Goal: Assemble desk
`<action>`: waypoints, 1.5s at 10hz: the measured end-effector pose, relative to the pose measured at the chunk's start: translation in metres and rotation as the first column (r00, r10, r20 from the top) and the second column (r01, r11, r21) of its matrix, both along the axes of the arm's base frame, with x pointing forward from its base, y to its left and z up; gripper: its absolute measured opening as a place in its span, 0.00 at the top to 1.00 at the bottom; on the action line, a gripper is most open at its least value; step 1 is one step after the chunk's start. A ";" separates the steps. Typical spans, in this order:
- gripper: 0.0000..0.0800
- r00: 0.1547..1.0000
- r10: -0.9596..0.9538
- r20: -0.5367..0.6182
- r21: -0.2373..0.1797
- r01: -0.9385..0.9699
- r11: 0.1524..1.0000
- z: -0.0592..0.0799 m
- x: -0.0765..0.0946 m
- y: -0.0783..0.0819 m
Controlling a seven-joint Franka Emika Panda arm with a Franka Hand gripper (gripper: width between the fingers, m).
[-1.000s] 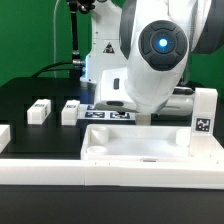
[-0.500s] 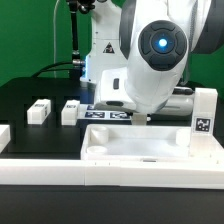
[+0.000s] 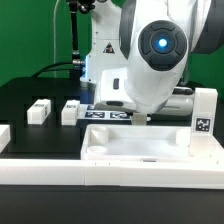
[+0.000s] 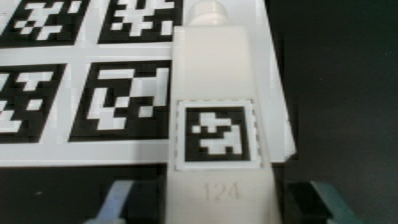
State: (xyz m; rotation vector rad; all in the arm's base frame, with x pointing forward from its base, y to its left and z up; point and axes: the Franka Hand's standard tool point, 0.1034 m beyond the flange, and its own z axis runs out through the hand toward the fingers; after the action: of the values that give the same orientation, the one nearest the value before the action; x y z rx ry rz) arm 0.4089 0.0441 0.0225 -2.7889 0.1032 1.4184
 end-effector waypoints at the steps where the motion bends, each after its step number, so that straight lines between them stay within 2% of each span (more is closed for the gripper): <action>1: 0.64 0.999 -0.014 -0.031 0.011 0.014 1.000 0.027 0.014 -0.008; 2: 0.64 0.999 -0.032 -0.011 0.016 0.032 0.999 0.048 0.032 -0.019; 3: 0.64 0.999 -0.043 0.019 0.028 0.042 0.999 0.066 0.043 -0.031; 4: 0.64 0.998 -0.049 0.030 0.032 0.048 0.998 0.076 0.047 -0.042; 5: 0.64 0.996 -0.041 0.082 0.024 0.039 0.999 0.079 0.056 -0.048; 8: 0.64 0.960 -0.038 0.277 0.021 0.033 0.999 0.077 0.064 -0.045; 9: 0.64 0.942 -0.042 0.333 0.022 0.036 0.999 0.082 0.070 -0.045; 10: 0.64 0.930 -0.050 0.365 0.028 0.042 0.999 0.094 0.081 -0.046; 11: 0.64 0.914 -0.046 0.403 0.050 0.029 0.998 0.114 0.096 -0.055; 12: 0.64 0.889 -0.061 0.454 0.060 0.037 0.997 0.139 0.111 -0.072; 13: 0.64 0.852 -0.085 0.517 0.052 0.068 0.996 0.153 0.116 -0.083; 15: 0.64 0.767 -0.099 0.634 0.042 0.094 0.995 0.153 0.105 -0.076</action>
Offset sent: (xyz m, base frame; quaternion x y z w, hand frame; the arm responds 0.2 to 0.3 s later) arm 0.0243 -0.0466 0.0653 0.0078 -0.0301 -0.0215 0.9993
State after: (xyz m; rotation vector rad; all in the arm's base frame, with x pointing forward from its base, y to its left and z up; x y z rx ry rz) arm 0.5136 -0.0321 0.1750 -3.0233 0.2232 0.3828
